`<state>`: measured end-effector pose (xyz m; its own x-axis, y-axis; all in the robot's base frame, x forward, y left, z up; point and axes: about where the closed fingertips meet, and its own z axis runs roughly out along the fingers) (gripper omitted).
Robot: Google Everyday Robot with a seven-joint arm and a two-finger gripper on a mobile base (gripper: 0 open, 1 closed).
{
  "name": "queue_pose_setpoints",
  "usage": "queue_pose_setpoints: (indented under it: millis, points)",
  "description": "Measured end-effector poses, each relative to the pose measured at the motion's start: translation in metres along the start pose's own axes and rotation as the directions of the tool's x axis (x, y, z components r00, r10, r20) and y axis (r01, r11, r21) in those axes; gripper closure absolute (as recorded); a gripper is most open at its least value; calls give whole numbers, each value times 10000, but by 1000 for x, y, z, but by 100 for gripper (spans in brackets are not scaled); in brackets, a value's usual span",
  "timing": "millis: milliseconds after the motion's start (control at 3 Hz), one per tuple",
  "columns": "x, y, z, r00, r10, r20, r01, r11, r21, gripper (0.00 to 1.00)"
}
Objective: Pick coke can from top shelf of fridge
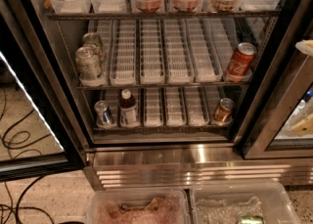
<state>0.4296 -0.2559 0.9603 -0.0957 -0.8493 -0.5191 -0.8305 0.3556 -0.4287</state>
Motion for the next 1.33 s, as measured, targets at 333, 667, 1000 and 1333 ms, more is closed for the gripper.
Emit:
queue_pose_setpoints:
  millis: [333,667,1000,1333]
  points:
    - [0,0,0,10000,1,3,-1,10000,2,0]
    - [-9,-4,0,9950,481,872,-522,9976,448,0]
    - [-20,-28,0,9441,982,3146,-1670,9655,1997,0]
    - [-62,-63,-33,8551,578,5152,-2301,9329,2772,0]
